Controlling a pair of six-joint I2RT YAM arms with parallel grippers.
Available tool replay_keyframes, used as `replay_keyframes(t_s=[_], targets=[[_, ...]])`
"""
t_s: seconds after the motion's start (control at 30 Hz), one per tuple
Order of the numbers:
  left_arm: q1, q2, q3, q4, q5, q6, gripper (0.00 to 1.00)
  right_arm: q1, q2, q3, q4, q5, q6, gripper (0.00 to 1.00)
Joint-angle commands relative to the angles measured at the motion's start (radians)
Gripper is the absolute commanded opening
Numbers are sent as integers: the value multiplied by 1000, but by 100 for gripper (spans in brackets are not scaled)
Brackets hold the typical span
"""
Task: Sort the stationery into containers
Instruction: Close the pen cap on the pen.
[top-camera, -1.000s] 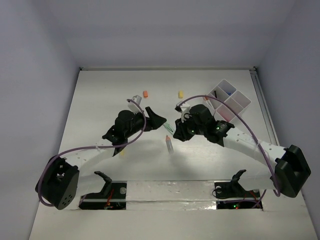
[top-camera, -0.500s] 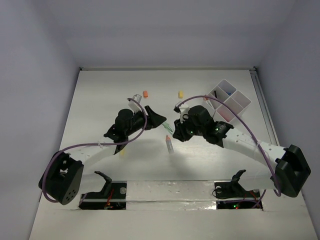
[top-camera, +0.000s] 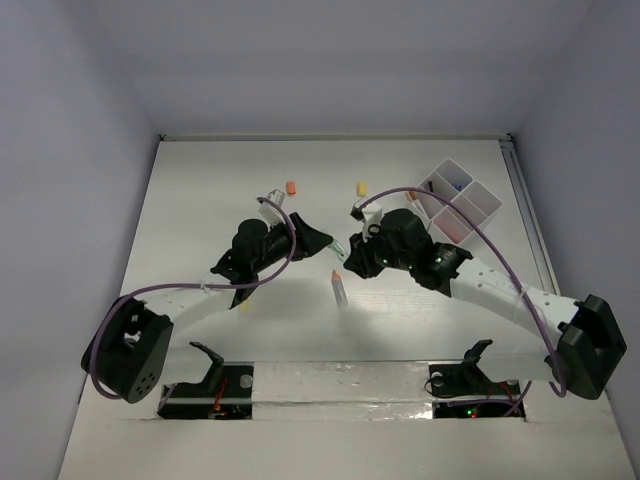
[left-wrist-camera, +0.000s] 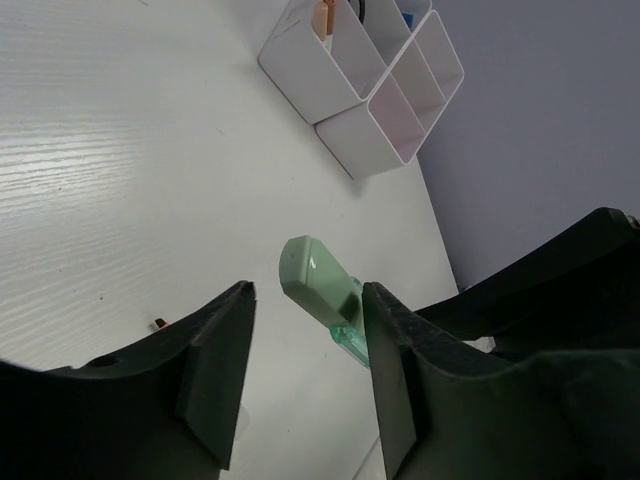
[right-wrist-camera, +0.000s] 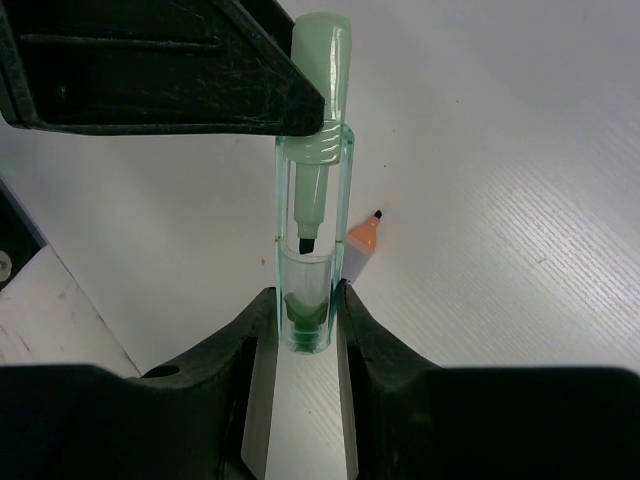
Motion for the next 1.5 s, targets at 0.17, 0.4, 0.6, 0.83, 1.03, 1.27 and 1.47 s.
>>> replay_keyframes(t_s=[0.17,0.4,0.6,0.83,1.03,1.27,1.47], targets=[[5,0,-16,113,33,-18,28,17,-10,8,70,-13,8,0],[5,21,-27,157,57,-33,4,17,-6,6,93,-11,11,0],[5,20,-50,220,85,-75,0,28,14,17,127,6,19,0],[5,16,-99,386,111,-214,0,61,2,-12,190,87,43,0],[5,21,-127,535,126,-345,0,133,-35,-53,271,226,50,0],[5,12,-137,547,142,-361,0,143,-42,-67,314,293,54,0],[5,13,-141,552,151,-354,0,152,-22,-53,317,303,65,0]])
